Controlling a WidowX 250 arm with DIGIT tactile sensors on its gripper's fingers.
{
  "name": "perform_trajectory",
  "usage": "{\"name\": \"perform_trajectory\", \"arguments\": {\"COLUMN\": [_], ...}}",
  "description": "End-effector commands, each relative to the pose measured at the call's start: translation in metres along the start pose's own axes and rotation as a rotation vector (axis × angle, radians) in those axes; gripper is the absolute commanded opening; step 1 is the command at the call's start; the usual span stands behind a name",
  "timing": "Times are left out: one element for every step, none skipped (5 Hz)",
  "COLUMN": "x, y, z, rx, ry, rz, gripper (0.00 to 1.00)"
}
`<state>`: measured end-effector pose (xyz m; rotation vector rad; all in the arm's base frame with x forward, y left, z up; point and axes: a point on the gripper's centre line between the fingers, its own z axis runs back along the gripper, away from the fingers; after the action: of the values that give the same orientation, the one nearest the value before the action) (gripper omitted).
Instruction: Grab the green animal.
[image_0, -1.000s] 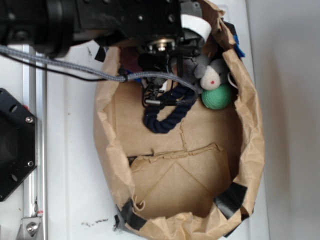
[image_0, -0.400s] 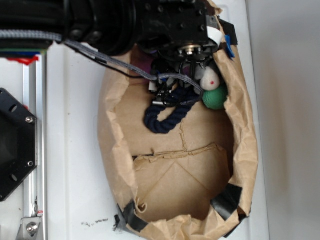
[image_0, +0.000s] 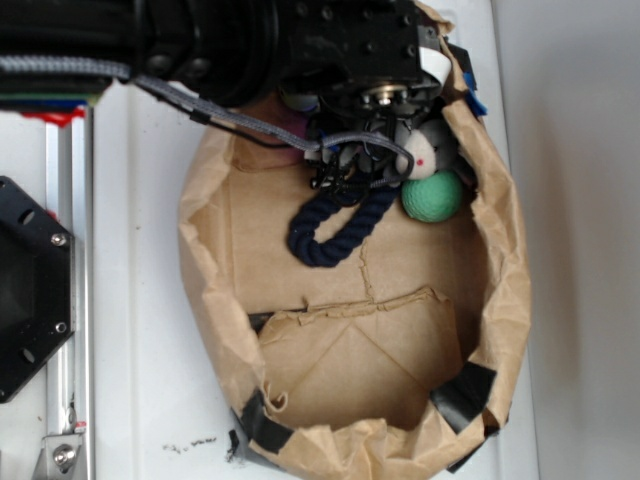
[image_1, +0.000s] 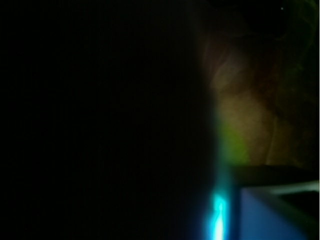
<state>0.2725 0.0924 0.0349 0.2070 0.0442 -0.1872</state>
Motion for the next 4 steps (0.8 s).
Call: {"name": "perform_trajectory", "arguments": {"x": [-0.003,-0.01,-0.018,-0.021], "y": [0.004,0.005,0.012,0.016], "z": [0.011,0.026,0.04,0.046], "rx": [-0.014,0.005,-0.002,-0.01], "ry": [-0.036,-0.074,-0.099,-0.109], "rz": [0.01,-0.019,-0.017,-0.016], "gripper": [0.0,0.0,0.0,0.0]}}
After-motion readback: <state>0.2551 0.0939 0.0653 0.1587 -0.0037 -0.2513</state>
